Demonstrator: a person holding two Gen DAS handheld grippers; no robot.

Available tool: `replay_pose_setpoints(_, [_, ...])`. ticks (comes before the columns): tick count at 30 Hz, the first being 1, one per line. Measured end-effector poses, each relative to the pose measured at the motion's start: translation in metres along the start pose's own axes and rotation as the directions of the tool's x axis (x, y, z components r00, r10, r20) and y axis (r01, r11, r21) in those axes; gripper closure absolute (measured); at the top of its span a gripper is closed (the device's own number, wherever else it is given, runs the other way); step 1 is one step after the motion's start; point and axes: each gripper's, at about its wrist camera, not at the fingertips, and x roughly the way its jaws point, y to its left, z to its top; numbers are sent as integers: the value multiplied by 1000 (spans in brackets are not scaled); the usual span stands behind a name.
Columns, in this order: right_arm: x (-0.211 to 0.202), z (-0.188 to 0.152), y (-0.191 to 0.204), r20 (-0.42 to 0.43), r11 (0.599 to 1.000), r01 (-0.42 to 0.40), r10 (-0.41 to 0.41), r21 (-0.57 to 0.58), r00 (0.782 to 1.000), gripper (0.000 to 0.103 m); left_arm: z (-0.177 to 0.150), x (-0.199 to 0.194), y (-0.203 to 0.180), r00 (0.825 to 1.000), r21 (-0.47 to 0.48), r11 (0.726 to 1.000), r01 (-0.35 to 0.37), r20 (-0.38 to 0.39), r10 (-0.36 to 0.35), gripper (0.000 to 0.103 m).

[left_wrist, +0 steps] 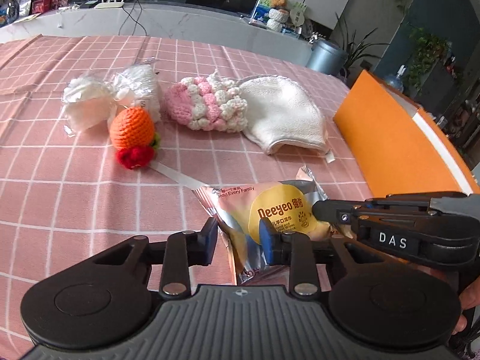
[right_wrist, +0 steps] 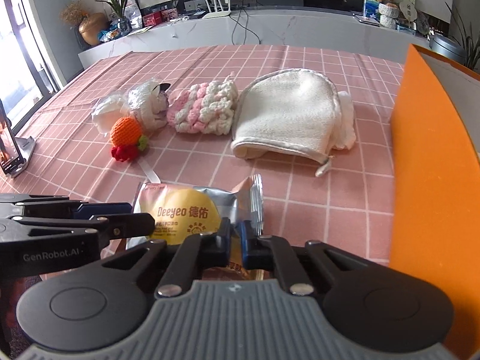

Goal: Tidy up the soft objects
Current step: 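Grasp the yellow Deeyeo snack packet with the left tool and lift it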

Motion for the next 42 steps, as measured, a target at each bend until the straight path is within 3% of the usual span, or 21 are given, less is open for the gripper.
replay_pose_setpoints(9, [19, 17, 35, 26, 992, -36, 40, -121, 999, 103, -10, -21, 21, 997, -50, 996, -75, -25, 74, 72])
replay_pose_setpoints(11, [20, 19, 39, 34, 990, -35, 40, -134, 999, 102, -8, -24, 23, 997, -44, 996, -72, -17, 71, 63])
replay_pose_setpoints(13, [16, 21, 39, 52, 991, -26, 33, -134, 998, 97, -7, -28, 22, 997, -7, 997, -77, 4, 77, 43])
replay_pose_setpoints(15, [9, 23, 34, 70, 992, -5, 14, -128, 997, 92, -2, -32, 20, 996, 38, 996, -82, 32, 81, 33])
replay_pose_setpoints(16, [5, 22, 31, 74, 993, 5, 4, -121, 997, 87, 0, -34, 18, 996, 65, 995, -79, 46, 76, 26])
replay_pose_setpoints(19, [0, 18, 21, 52, 995, 30, -25, -99, 998, 86, 9, -36, 9, 997, 207, 977, -44, 70, 30, 14])
replay_pose_setpoints(25, [3, 0, 8, -25, 1000, 4, -5, -18, 1000, 86, 12, -12, -8, 1000, 482, 876, 28, -19, -21, 14])
replay_pose_setpoints(29, [6, -4, 12, -29, 1000, -18, 18, -13, 999, 86, 12, 7, -10, 998, 525, 851, 31, -61, 1, 13])
replay_pose_setpoints(36, [12, 6, 18, -13, 999, -30, 30, -30, 999, 86, 23, 27, -5, 995, 472, 879, 66, -93, -25, 12])
replay_pose_setpoints(39, [14, 12, 18, -5, 999, -30, 30, -37, 1000, 86, 23, 32, -10, 996, 456, 888, 63, -86, -27, 19])
replay_pose_setpoints(42, [12, 17, 17, 17, 998, -6, 7, -55, 1000, 83, 22, 34, -13, 998, 426, 904, 41, -64, -15, 33])
